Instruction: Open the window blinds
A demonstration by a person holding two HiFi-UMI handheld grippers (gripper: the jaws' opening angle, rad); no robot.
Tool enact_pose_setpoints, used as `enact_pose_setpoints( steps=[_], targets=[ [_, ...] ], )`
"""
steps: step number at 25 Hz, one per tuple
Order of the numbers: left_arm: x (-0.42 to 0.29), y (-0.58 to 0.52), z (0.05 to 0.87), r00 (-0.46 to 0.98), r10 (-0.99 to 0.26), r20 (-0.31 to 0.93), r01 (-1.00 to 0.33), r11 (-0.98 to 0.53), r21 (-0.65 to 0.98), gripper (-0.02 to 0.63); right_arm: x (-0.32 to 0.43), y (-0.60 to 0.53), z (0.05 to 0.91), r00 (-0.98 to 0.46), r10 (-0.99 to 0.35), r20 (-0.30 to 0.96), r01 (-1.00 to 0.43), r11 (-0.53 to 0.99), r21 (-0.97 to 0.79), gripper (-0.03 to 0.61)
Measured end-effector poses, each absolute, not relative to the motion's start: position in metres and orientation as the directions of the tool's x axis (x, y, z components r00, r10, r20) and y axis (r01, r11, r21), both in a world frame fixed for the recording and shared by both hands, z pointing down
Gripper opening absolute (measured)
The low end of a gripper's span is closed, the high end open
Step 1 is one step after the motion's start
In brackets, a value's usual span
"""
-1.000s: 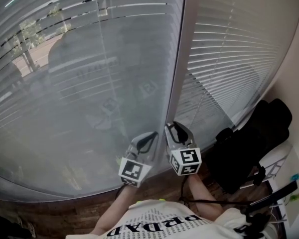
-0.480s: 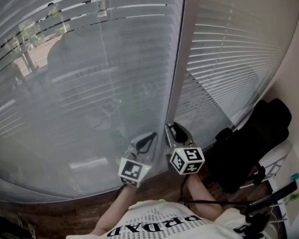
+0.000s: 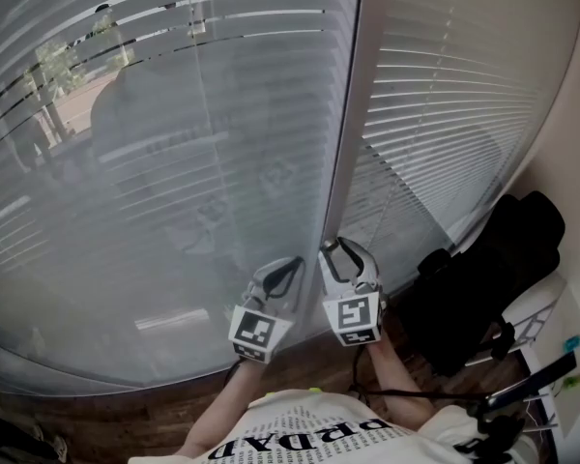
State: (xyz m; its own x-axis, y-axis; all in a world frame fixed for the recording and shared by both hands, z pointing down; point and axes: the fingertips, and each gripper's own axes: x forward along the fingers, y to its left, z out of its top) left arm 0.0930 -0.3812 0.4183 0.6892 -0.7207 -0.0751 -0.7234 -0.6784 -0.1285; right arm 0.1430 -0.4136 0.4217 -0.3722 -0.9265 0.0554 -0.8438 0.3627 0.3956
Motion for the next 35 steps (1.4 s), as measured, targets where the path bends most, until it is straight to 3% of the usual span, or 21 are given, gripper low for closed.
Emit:
enact_pose_setpoints(
  steps=[3, 9, 14, 19, 35],
  targets=[
    [0.095, -0.382, 0.419, 0.691, -0.719, -0.073, -0.722, -0.68, -0.128, -0.007, 0.138, -0.415, 0.422, -0.364, -0.929, 0.073, -0.797, 0.351, 0.492, 0.155],
    [0.096, -0.383, 0.418, 0.691, -0.719, -0.074, -0.721, -0.68, -0.131, -0.007, 0.139, -0.417, 0.422, -0.362, -0.931, 0.052, -0.809, 0.341, 0.478, 0.147],
    [0.096, -0.383, 0.419, 0.689, -0.721, -0.072, -0.723, -0.678, -0.133, -0.008, 0.142, -0.417, 0.423, -0.372, -0.927, 0.04, -0.847, 0.357, 0.394, 0.14],
    [0.102, -0.383, 0.42, 0.694, -0.717, -0.065, -0.717, -0.682, -0.142, -0.007, 0.148, -0.419, 0.427, -0.38, -0.925, 0.026, -0.908, 0.378, 0.181, 0.135],
    [0.106, -0.384, 0.421, 0.704, -0.708, -0.06, -0.708, -0.691, -0.146, -0.008, 0.153, -0.421, 0.428, -0.383, -0.924, -0.006, -0.92, 0.382, -0.088, 0.133]
  ],
)
